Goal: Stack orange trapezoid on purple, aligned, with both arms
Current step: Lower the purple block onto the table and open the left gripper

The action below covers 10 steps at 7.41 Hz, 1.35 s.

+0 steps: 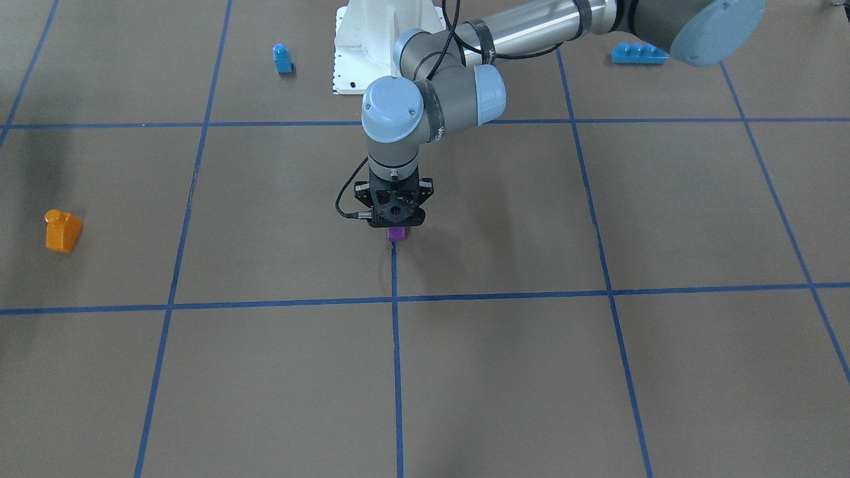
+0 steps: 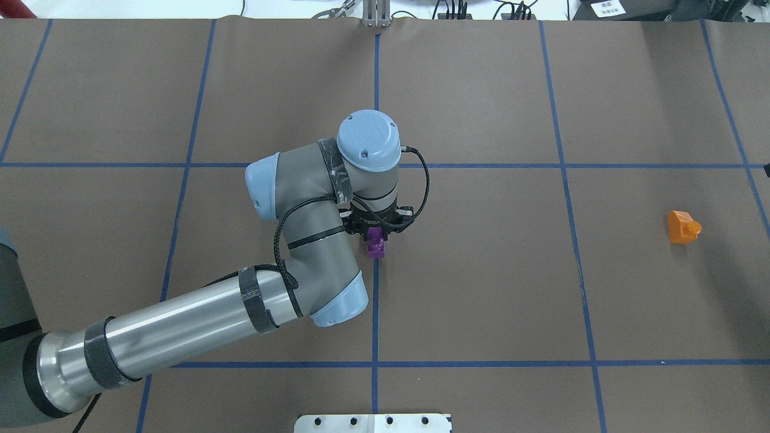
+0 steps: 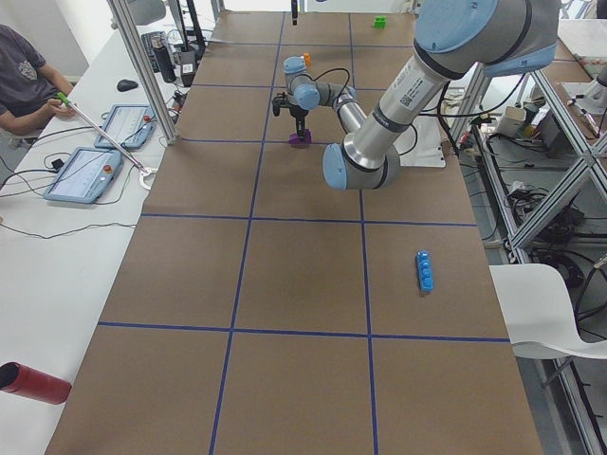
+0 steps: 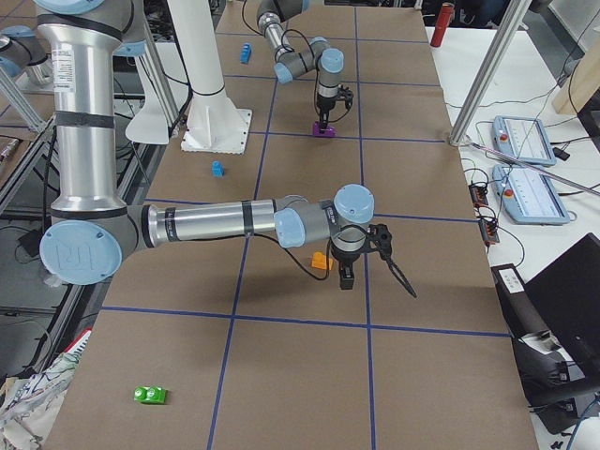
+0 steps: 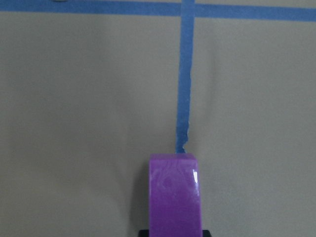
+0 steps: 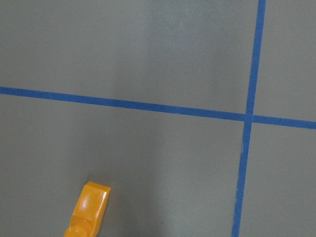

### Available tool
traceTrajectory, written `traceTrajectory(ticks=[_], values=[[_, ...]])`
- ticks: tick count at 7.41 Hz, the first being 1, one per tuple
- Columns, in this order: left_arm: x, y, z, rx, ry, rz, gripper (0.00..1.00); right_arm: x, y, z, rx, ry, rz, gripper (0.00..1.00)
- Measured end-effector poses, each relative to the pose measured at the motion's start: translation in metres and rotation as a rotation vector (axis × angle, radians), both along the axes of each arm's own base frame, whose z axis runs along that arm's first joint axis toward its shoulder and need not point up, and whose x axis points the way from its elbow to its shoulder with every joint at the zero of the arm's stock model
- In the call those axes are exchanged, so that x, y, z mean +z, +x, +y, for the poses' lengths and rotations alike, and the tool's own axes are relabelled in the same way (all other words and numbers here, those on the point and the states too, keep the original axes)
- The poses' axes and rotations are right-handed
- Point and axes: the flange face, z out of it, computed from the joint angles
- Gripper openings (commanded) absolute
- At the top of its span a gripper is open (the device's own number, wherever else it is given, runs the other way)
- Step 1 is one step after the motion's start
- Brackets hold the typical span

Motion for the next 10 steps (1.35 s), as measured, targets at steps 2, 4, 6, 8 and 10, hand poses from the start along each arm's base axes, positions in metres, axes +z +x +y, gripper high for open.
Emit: traceTrajectory(ticks=[2,4,6,8,10], values=[[0.001,0.003,0.004,0.008,0.003,0.0,0.01,0.001,-0.001,0.0,-0.001,-0.001,0.0,1.0],[0.002,0.005,0.007,0.013,0.005,0.002,0.49,0.001,-0.001,0.0,-0.002,-0.002,0.0,1.0],[0.002,0.006,0.008,0.014,0.008,0.002,1.0,0.001,-0.002,0.0,-0.004,-0.003,0.001,1.0],[0.002,0.006,0.007,0.002,0.015,-0.003,1.0,0.001,-0.008,0.0,-0.015,-0.001,0.001,1.0],[-0.018,-0.019,-0.005,-0.037,0.028,0.026,1.0,-0.004,-0.026,-0.002,-0.039,-0.003,0.0,0.98]])
